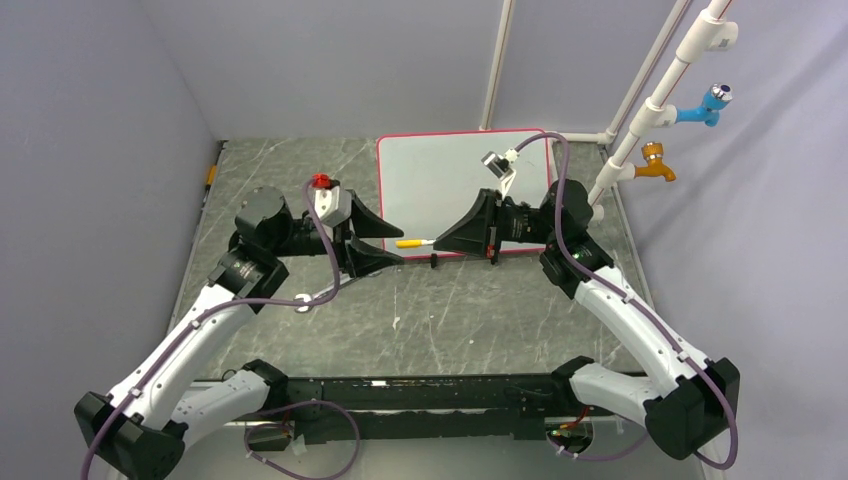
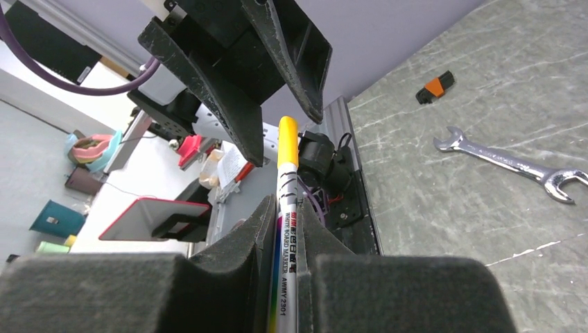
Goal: Write a sentence on the whiteboard
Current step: Open the pen cap from the whiteboard marker.
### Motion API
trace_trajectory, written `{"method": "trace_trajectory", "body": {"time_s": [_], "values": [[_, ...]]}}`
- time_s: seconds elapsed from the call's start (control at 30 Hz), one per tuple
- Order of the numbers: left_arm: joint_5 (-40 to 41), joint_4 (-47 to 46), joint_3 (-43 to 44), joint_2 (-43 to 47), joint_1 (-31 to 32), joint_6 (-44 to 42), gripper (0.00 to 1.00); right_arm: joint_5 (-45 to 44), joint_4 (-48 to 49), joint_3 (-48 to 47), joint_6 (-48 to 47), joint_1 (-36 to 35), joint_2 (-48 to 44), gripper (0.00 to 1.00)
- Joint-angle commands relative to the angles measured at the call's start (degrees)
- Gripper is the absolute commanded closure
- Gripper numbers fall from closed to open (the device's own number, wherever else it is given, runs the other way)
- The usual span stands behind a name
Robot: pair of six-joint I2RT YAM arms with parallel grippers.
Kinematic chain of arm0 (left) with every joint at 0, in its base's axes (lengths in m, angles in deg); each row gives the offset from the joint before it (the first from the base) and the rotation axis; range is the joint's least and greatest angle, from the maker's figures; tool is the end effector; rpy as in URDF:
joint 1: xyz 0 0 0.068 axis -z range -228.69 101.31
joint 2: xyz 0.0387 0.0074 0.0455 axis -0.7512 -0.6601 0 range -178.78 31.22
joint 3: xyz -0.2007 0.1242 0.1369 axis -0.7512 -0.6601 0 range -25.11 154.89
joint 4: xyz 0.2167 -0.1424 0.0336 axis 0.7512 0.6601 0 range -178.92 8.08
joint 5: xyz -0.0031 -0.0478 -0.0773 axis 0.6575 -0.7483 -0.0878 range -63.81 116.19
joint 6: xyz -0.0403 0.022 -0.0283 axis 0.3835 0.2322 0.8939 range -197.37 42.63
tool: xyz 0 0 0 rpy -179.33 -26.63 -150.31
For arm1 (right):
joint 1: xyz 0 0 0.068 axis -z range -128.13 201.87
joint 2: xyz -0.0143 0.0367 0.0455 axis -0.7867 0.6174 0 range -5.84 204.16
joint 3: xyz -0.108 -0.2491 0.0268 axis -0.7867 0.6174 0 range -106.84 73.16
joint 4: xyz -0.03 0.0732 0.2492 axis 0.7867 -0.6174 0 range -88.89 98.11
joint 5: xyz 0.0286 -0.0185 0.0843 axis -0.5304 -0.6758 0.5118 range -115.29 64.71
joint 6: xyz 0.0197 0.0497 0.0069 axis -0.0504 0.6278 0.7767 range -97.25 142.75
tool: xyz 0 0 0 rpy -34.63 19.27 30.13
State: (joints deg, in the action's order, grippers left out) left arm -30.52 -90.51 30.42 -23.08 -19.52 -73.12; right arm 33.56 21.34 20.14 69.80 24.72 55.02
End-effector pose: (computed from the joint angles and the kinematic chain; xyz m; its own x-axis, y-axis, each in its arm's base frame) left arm 0.1628 -0.1249 0.3978 -0.0311 -0.0292 -0.9991 0.9970 0.0704 -0.0331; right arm 0.1946 0.1340 0.3788 -0.6706 0.0814 -0.7373 -0.7387 0.0173 0.6738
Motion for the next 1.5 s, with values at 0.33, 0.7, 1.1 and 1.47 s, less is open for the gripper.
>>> {"method": "trace_trajectory", "body": {"time_s": [0.33,0.7,1.1,1.47], "values": [[-3.1,-6.3,-0.6,-1.2,-0.3,3.7,0.77,1.8,7.9,-1.2,3.0,-0.7,1.4,1.00],[-0.3,-4.6,-0.8,-0.2,-0.3,1.9,1.00,1.3,7.8,-1.1,3.2,-0.8,2.0,1.00],[4.0,-0.4,-1.1,0.9,-0.3,-2.4,1.00,-1.4,-3.3,-2.8,-1.6,-0.6,-0.1,1.00],[4.6,-3.0,-2.7,1.6,-1.6,-0.6,1.00,-1.1,-6.1,-1.7,-2.7,1.5,-3.9,1.00]]}}
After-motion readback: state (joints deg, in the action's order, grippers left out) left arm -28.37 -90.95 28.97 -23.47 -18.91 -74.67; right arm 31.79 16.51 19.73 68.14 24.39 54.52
